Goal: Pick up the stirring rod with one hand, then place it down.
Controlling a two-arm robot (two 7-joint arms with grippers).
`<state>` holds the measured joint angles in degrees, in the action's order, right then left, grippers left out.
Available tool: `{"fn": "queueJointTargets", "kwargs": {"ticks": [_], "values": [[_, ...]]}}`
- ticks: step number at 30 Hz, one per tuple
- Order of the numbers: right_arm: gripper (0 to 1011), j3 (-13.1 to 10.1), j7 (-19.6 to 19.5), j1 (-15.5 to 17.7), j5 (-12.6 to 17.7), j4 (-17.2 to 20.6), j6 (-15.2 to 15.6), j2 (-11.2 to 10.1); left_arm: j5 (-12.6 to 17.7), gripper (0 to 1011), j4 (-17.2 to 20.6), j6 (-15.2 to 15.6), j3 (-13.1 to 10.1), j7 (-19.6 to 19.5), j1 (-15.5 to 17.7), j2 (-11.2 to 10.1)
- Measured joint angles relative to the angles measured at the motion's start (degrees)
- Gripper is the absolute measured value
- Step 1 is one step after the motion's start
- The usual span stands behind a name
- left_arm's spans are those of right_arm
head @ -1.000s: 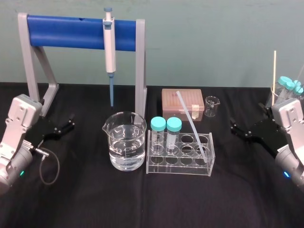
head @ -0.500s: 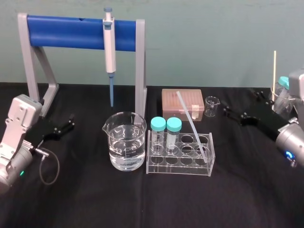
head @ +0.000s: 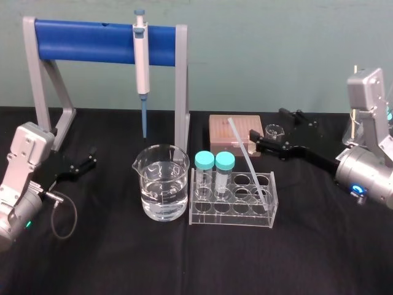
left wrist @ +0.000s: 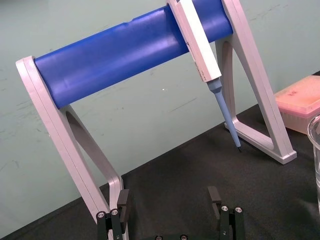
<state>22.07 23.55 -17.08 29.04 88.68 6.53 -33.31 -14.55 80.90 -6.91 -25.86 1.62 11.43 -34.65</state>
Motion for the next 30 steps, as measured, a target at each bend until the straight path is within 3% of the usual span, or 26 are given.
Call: {"fn": "queueJointTargets", "kwargs": {"ticks": [19, 30], "values": [[1003, 4.51, 3.93, -6.26, -4.22, -5.69, 5.24, 4.21, 0.0, 1000, 0.0, 0.0, 0.0, 0.0, 0.0, 0.0], [1003, 5.05, 4.21, -8.15, -4.9, -8.59, 6.22, 6.02, 0.0, 1000, 0.0, 0.0, 0.0, 0.0, 0.0, 0.0]]}}
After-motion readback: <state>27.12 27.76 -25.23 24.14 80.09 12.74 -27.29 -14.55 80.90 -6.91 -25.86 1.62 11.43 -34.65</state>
